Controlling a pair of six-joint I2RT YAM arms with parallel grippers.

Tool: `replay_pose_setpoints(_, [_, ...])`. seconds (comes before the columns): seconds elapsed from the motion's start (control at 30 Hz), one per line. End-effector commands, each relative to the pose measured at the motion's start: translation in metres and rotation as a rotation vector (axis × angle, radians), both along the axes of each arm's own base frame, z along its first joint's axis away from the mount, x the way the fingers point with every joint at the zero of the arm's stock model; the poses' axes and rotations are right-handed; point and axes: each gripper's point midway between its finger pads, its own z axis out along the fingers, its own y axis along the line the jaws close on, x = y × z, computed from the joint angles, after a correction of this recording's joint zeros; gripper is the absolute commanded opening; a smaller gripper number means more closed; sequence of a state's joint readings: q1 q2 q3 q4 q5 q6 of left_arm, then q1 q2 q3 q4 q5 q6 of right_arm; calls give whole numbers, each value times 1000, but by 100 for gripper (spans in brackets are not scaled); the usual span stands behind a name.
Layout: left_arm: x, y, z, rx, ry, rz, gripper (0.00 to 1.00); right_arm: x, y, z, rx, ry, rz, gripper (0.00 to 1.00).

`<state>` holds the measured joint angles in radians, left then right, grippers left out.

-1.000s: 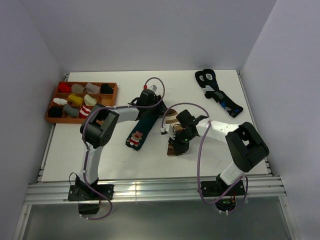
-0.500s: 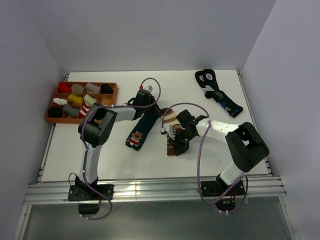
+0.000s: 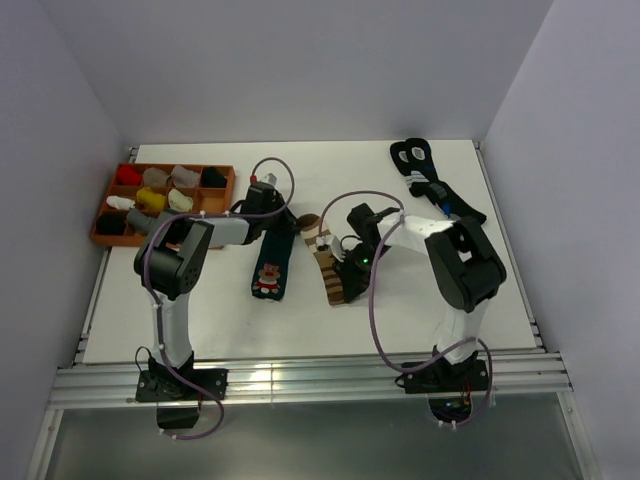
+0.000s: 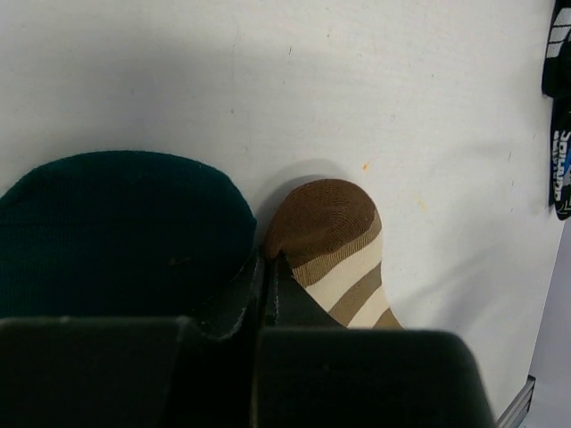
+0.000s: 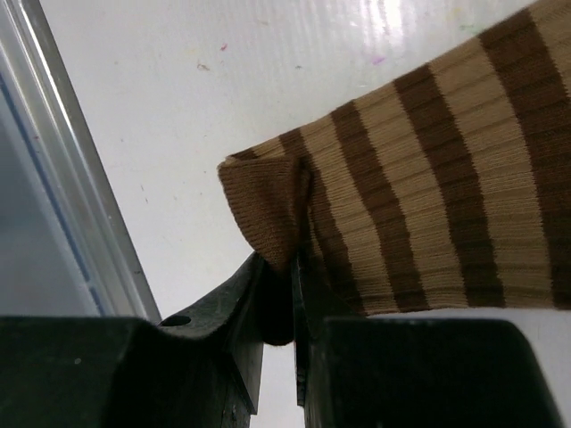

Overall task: Roll the socks
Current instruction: Roll the sock at the center of the board.

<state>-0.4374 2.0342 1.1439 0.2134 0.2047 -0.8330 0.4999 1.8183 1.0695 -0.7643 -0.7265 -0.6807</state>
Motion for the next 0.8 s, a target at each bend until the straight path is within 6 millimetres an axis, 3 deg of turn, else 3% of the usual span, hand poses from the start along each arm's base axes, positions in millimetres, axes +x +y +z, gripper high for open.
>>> replay_pose_setpoints(0.0, [-20,24,-31,107,74,41,0,-12,-5,11,-17,173,-23,11])
replay_pose_setpoints(0.17, [-25,21,-22,108,33,36,3,-4,-8,0,-71,215,-63,11])
replay_pose_setpoints(0.27, [-33,15,-15,106,4,24,10,-3,-9,-5,-95,253,-83,11])
replay_pose_setpoints(0.3, [-34,14,-14,105,-5,17,13,-2,-9,-7,-102,249,-87,11])
replay_pose_setpoints(0.37, [-36,15,-10,122,-24,17,33,1,-10,-11,-124,239,-96,11])
replay_pose_setpoints(0.43, [-41,17,-7,125,-33,19,41,2,-12,-12,-133,239,-101,11])
replay_pose_setpoints(0.5, [-41,20,1,127,-69,41,43,1,-11,-12,-129,245,-98,11])
replay_pose_setpoints(0.67, [-71,20,24,117,-168,37,43,-2,-12,-15,-131,262,-95,11])
replay_pose_setpoints(0.77, [-100,-6,37,104,-267,-38,43,-3,-11,-16,-123,273,-94,11])
